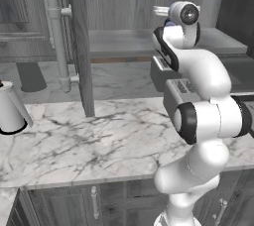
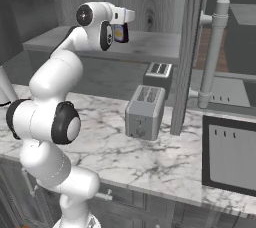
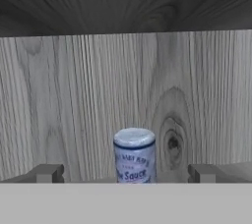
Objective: Take 2 condiments from the cabinet and move them on the counter near the stove.Make sure the condiments are lined up with each other, next to each other.
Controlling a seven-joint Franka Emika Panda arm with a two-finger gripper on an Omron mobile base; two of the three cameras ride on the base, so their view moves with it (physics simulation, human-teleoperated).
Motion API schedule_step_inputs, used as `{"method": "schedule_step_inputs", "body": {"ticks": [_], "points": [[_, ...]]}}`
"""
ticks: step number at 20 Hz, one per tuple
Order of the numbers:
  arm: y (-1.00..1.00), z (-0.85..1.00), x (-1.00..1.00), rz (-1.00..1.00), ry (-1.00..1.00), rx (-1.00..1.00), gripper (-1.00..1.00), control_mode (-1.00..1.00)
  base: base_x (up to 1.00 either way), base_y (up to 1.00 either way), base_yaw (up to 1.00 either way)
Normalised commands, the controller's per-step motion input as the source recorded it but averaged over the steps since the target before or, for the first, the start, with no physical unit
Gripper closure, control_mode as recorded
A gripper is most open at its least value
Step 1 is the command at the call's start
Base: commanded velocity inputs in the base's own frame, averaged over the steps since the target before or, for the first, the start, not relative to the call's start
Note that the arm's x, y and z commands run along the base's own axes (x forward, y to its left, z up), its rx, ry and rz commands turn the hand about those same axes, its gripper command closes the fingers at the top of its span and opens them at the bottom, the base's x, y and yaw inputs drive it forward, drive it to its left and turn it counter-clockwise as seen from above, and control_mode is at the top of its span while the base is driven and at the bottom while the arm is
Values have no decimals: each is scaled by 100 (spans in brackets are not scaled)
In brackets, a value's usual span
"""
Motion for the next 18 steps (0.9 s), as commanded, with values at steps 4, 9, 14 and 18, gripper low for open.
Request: {"method": "schedule_step_inputs", "body": {"ticks": [4,9,14,18], "points": [[0,0,12,0,0,0,-100,-100,0,0,0],[0,0,12,0,0,0,-100,-100,0,0,0],[0,0,10,0,0,0,-100,-100,0,0,0],[-1,0,3,0,0,0,-100,-100,0,0,0]]}}
